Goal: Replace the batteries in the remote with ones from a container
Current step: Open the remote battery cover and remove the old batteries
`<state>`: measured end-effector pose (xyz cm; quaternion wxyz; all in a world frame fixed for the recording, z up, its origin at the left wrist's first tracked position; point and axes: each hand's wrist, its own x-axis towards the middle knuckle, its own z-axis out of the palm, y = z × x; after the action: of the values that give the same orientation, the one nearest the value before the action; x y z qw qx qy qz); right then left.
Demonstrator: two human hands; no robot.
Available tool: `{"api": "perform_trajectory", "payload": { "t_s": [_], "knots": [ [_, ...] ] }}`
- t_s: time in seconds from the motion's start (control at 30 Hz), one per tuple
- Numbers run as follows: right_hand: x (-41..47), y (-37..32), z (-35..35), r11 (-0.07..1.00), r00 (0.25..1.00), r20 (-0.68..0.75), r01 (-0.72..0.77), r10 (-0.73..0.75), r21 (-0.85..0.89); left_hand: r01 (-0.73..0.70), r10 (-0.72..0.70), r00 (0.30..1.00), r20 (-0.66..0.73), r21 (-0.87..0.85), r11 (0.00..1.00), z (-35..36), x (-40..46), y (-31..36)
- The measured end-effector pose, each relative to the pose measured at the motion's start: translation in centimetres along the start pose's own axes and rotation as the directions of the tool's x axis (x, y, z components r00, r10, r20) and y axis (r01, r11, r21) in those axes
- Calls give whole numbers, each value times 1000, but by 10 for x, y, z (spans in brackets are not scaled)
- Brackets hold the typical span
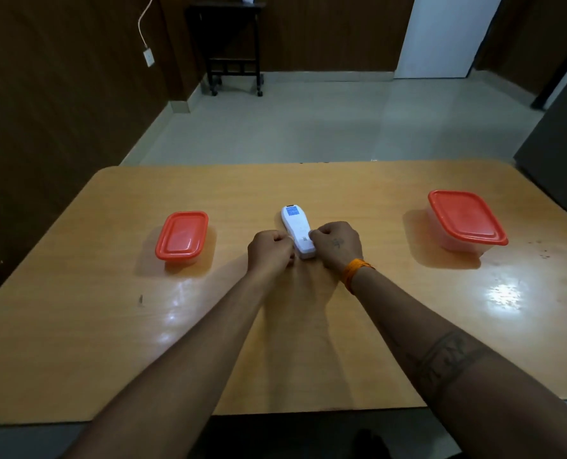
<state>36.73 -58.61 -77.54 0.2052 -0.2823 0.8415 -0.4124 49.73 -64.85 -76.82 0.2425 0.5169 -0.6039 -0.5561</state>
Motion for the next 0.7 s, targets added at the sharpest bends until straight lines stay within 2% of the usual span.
{"api": "perform_trajectory", "payload": {
  "t_s": [0.23,0.33,0.43,0.53,0.7],
  "knots": [
    [6,-3,6,996,995,33,-90,90,23,78,-78,997,-26,-2,997,10,6,7],
    [2,-1,7,995,998,13,-66,66,68,99,-101,995,-22,-66,993,12,4,7],
    [-6,1,7,957,987,37,-164,159,238,110,-115,993,-32,-116,987,10,-3,2],
    [-25,2,2,826,950,164,-313,266,469,113,-117,993,-11,-167,979,6,-14,-2],
    [-72,3,-22,744,956,197,-293,218,600,134,-118,991,65,-361,923,-2,-52,1]
  ]
}}
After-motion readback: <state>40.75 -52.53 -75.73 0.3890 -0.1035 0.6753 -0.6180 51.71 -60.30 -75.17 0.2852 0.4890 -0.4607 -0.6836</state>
